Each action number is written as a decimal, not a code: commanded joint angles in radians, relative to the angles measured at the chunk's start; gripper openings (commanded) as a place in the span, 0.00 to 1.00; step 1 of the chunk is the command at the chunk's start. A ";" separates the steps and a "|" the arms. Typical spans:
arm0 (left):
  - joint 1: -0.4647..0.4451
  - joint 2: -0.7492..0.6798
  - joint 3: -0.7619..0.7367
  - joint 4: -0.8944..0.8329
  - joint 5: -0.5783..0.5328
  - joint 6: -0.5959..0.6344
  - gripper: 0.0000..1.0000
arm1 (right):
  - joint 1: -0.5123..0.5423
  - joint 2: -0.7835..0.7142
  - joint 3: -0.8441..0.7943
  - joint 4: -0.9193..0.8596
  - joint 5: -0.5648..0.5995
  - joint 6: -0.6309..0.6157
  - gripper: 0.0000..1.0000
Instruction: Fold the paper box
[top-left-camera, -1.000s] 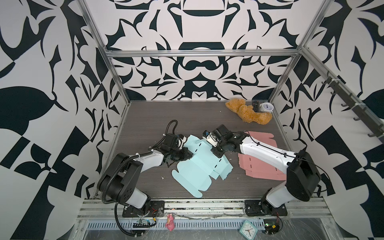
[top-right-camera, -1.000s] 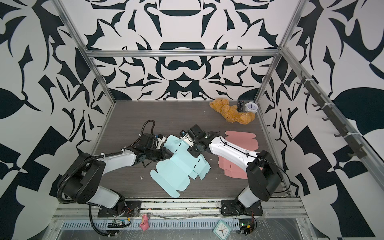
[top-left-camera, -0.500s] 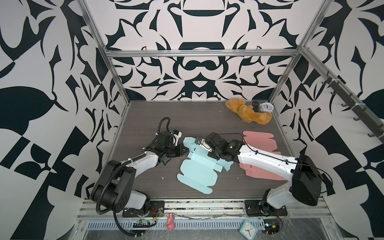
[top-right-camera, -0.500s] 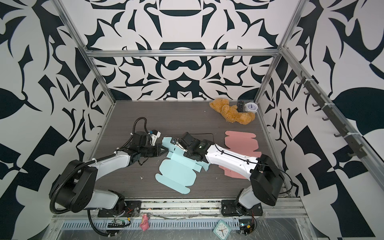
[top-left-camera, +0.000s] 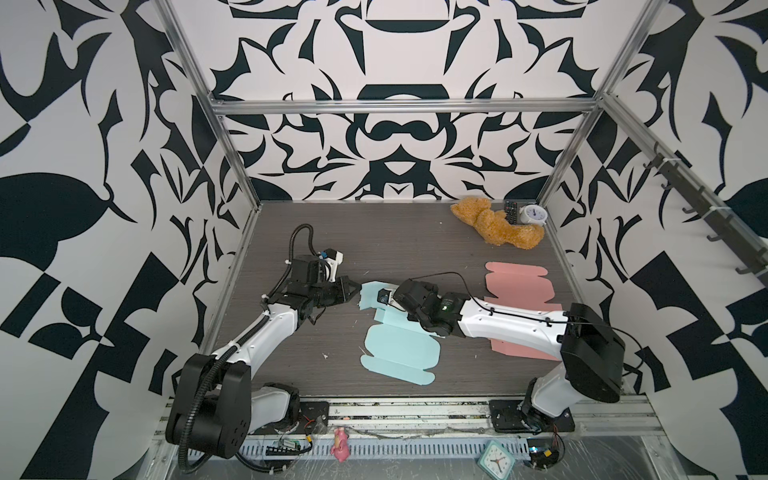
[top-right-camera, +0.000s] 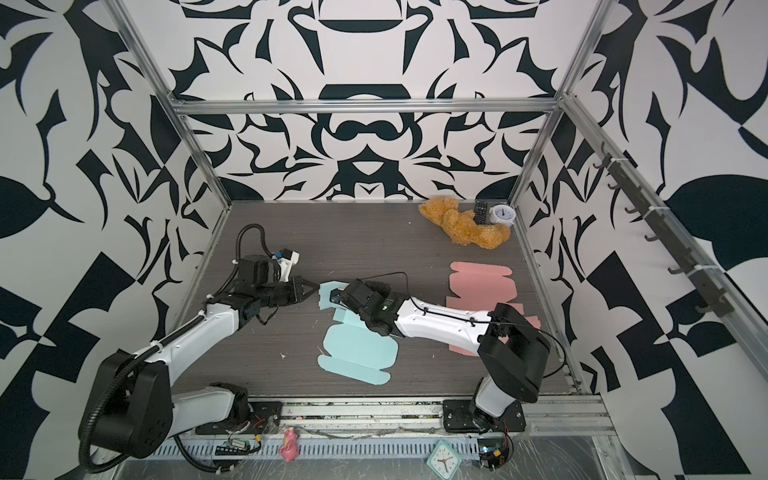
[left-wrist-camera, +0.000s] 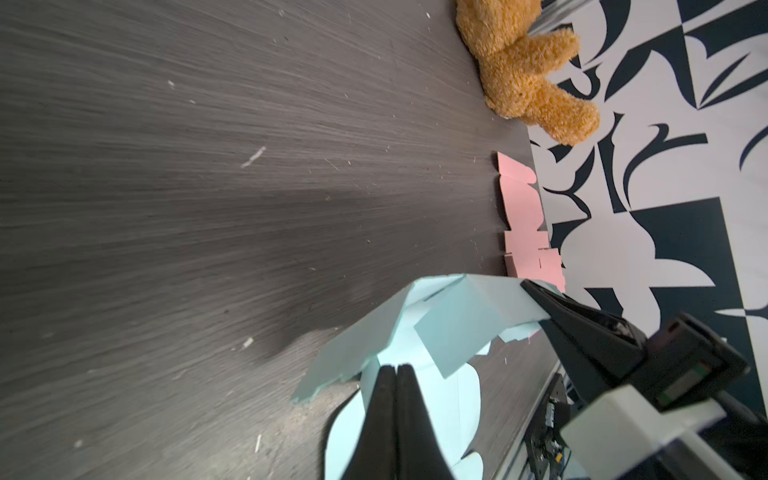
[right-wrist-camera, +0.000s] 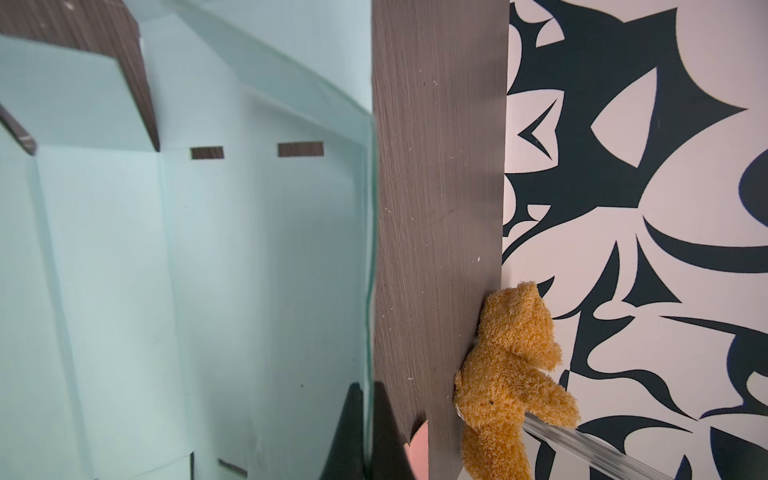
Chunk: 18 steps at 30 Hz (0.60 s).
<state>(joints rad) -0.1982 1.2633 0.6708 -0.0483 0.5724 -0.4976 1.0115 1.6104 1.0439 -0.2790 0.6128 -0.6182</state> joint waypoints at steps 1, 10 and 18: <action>0.056 0.054 0.050 -0.047 0.054 -0.012 0.09 | 0.011 -0.006 -0.003 0.053 0.041 -0.044 0.00; 0.060 0.224 0.105 0.030 0.079 -0.007 0.17 | 0.029 0.005 -0.025 0.117 0.045 -0.110 0.00; 0.038 0.302 0.097 0.087 0.092 -0.006 0.20 | 0.042 0.028 -0.034 0.165 0.064 -0.170 0.00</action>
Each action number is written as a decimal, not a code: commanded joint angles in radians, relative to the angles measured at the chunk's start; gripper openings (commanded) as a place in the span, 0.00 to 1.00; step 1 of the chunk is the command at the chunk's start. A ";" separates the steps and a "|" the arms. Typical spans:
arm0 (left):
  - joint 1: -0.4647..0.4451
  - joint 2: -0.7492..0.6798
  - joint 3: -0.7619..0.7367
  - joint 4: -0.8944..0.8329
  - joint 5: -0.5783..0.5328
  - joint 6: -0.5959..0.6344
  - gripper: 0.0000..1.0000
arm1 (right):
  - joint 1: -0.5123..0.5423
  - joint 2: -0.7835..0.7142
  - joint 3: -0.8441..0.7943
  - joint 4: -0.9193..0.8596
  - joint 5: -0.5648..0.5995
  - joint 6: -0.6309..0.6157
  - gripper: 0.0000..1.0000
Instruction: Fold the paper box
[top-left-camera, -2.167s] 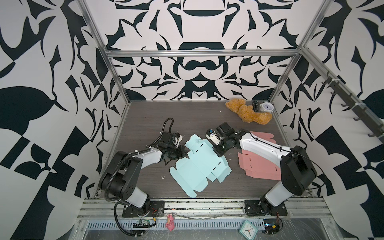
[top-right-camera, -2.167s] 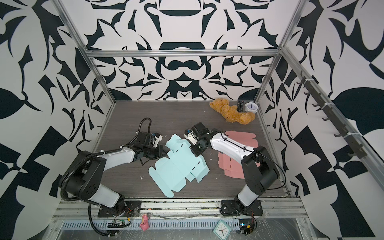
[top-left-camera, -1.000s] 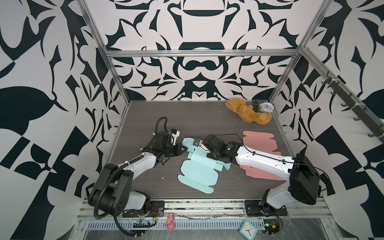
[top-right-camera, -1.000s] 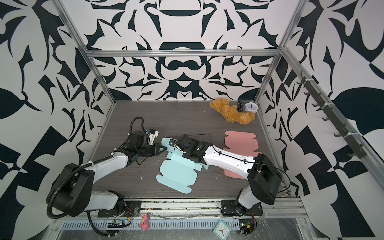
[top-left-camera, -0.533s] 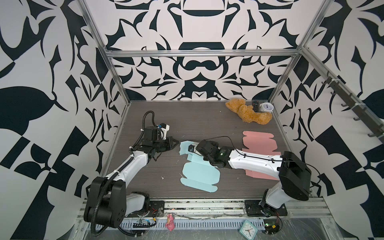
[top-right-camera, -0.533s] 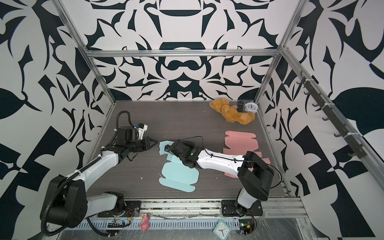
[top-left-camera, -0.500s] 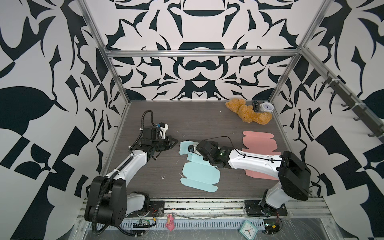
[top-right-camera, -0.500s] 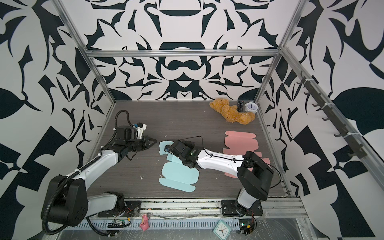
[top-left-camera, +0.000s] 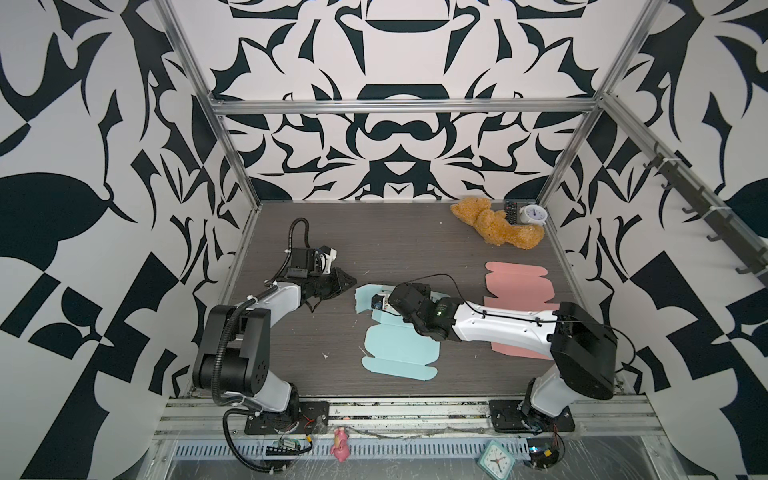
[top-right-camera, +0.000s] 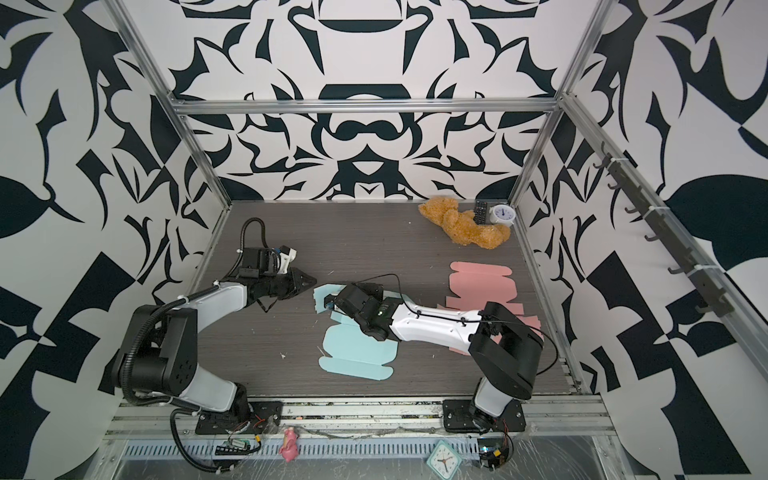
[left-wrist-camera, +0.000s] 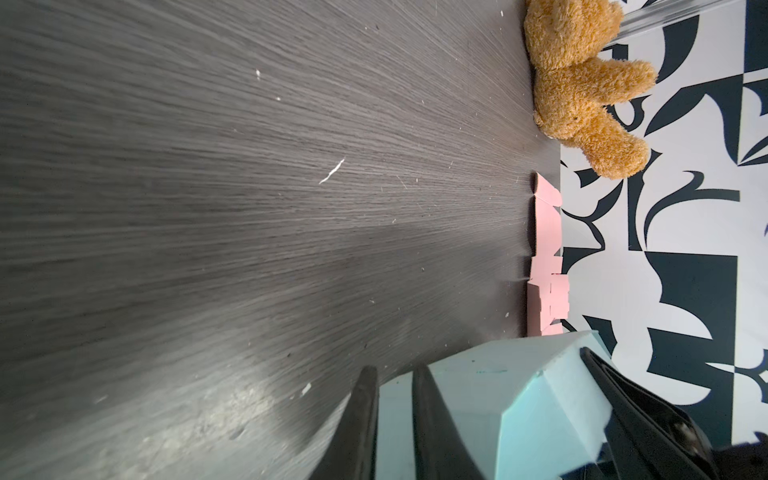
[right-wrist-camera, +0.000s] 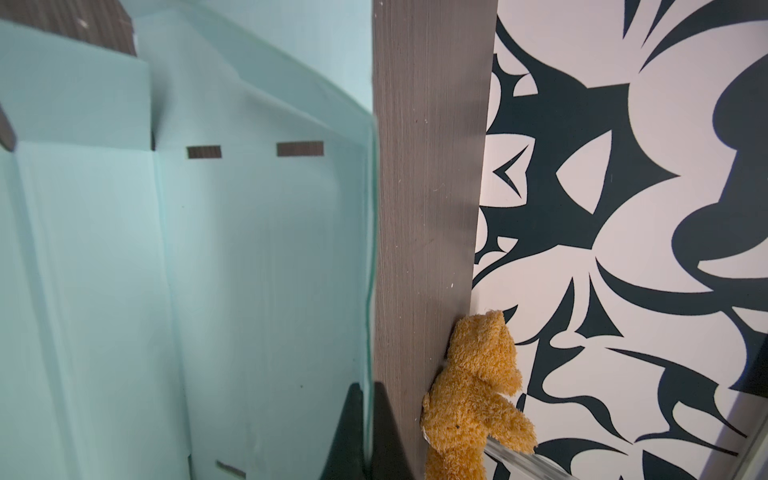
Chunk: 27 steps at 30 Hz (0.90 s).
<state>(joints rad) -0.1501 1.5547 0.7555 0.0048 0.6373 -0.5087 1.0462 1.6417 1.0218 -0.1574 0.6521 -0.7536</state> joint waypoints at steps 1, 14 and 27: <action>-0.016 0.018 0.013 0.034 0.028 0.008 0.20 | 0.008 0.002 -0.014 0.048 0.031 -0.044 0.00; -0.102 -0.020 -0.056 0.063 0.027 -0.038 0.20 | 0.021 0.029 -0.047 0.127 0.087 -0.125 0.00; -0.141 -0.128 -0.150 0.075 0.006 -0.039 0.22 | 0.036 0.025 -0.103 0.273 0.102 -0.217 0.00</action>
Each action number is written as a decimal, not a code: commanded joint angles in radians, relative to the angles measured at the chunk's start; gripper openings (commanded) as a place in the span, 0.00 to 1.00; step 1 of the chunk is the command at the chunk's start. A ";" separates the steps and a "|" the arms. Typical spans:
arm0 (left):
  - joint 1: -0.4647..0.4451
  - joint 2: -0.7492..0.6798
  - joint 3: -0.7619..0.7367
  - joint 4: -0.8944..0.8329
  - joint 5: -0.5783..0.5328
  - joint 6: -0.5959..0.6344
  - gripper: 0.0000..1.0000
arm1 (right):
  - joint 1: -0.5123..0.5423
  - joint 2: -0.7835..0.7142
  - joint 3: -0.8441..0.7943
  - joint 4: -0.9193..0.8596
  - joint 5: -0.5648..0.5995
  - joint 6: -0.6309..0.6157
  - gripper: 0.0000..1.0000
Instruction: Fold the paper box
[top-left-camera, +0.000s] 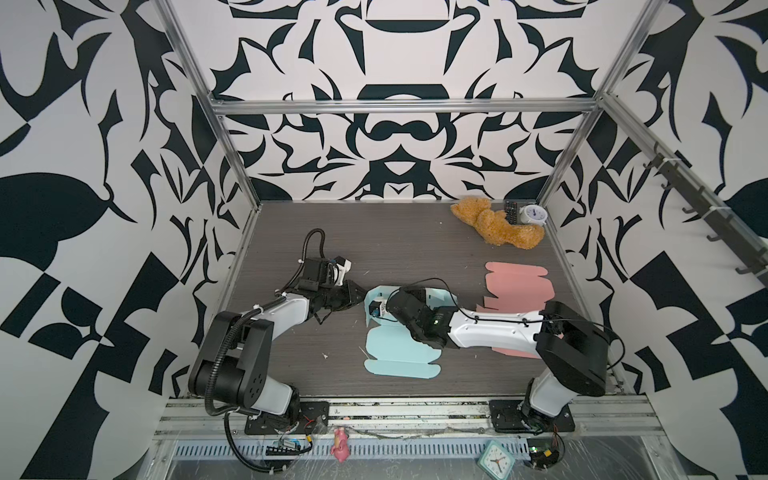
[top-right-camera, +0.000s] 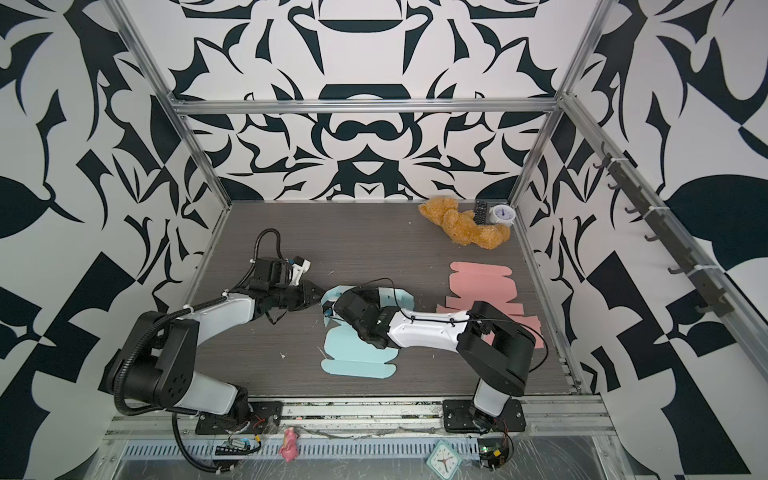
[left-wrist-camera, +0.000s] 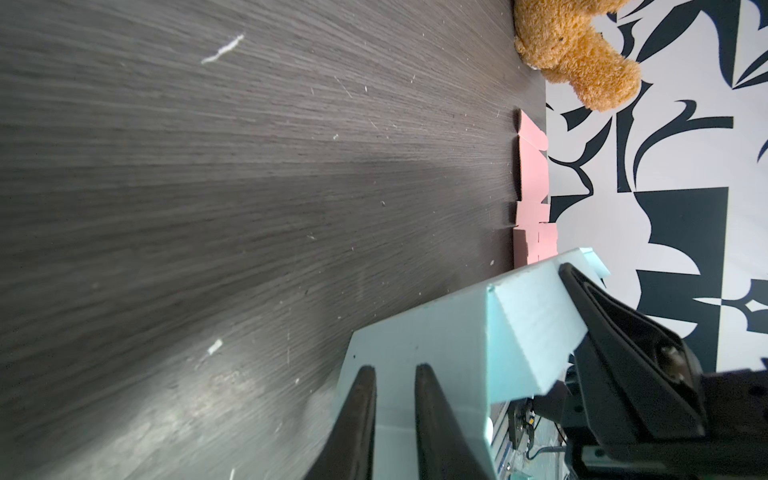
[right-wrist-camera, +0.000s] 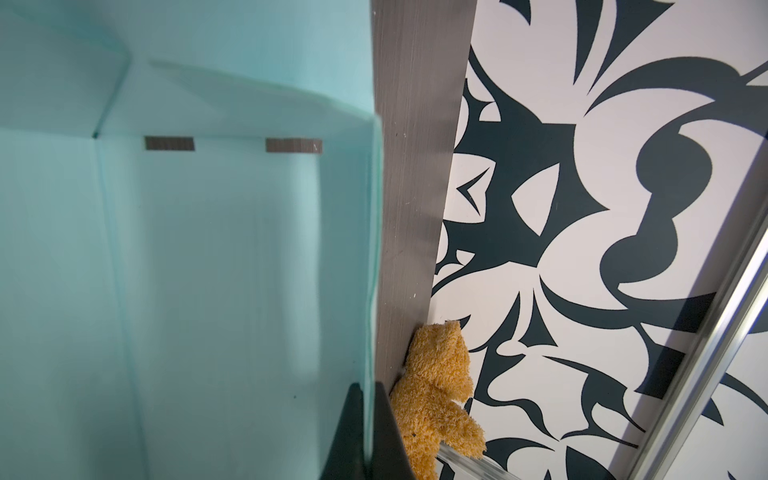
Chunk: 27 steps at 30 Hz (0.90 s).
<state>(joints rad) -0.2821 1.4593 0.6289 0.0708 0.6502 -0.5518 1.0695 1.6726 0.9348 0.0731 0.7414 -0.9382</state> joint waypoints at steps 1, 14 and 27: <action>-0.014 -0.042 -0.033 0.016 -0.012 0.007 0.23 | 0.015 -0.007 -0.022 0.045 0.009 -0.036 0.00; -0.087 -0.151 -0.219 0.173 -0.121 0.000 0.30 | 0.045 -0.028 -0.118 0.212 0.020 -0.110 0.00; -0.123 -0.278 -0.321 0.260 -0.183 0.030 0.41 | 0.058 -0.092 -0.157 0.237 -0.003 -0.110 0.00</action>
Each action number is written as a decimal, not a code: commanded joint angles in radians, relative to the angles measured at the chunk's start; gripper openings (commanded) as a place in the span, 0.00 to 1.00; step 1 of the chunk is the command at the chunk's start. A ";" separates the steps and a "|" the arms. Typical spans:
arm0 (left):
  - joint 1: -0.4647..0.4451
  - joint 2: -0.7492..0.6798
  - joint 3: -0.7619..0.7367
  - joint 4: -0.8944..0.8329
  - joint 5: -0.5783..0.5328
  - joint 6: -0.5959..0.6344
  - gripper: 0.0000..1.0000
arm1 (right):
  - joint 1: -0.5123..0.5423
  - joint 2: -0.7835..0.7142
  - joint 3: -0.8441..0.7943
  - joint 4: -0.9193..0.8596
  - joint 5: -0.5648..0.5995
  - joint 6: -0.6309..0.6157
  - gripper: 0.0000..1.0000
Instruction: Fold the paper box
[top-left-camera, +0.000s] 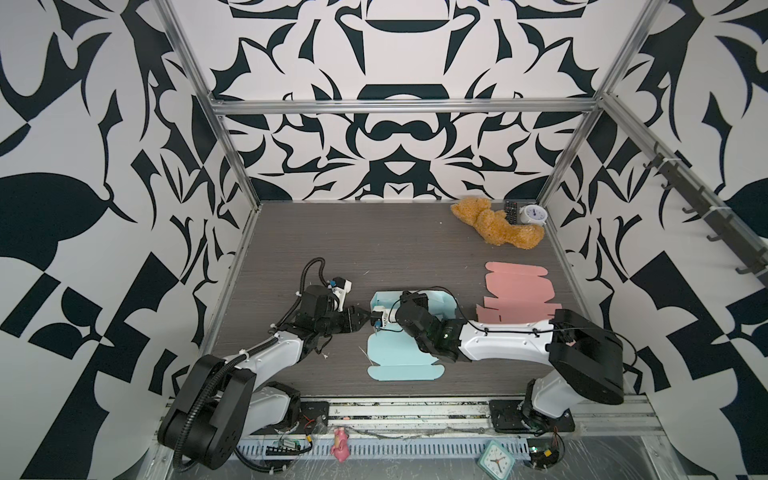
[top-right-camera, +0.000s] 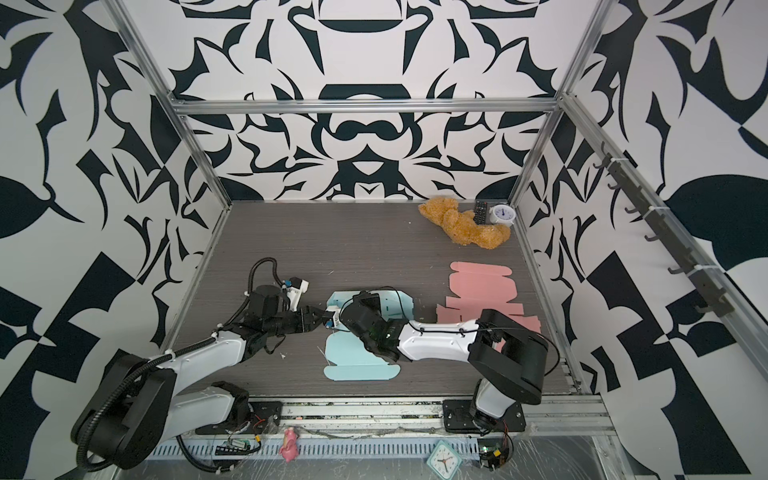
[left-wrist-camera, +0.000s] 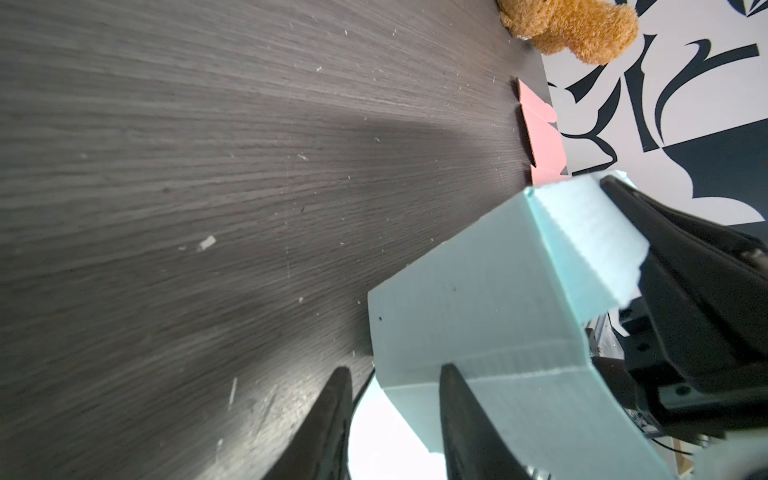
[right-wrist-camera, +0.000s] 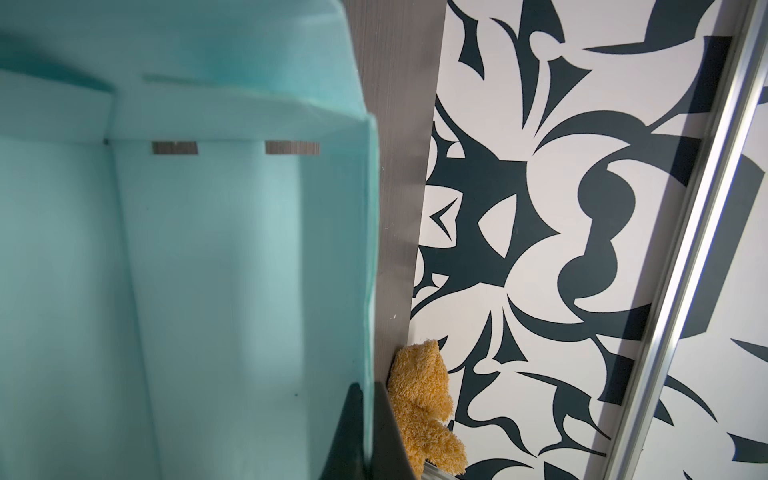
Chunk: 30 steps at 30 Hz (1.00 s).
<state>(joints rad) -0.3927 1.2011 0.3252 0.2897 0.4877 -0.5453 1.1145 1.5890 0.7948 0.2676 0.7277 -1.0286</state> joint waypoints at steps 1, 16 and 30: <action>-0.018 -0.028 -0.025 0.042 -0.035 0.024 0.41 | 0.015 -0.004 -0.019 0.057 0.016 -0.028 0.00; -0.195 -0.141 -0.136 0.109 -0.276 0.048 0.51 | 0.041 0.010 -0.062 0.168 0.038 -0.098 0.02; -0.215 -0.043 -0.140 0.302 -0.300 0.118 0.55 | 0.069 0.038 -0.079 0.215 0.059 -0.135 0.06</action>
<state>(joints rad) -0.6010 1.1370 0.1936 0.4969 0.2062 -0.4545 1.1679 1.6249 0.7296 0.4500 0.7864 -1.1553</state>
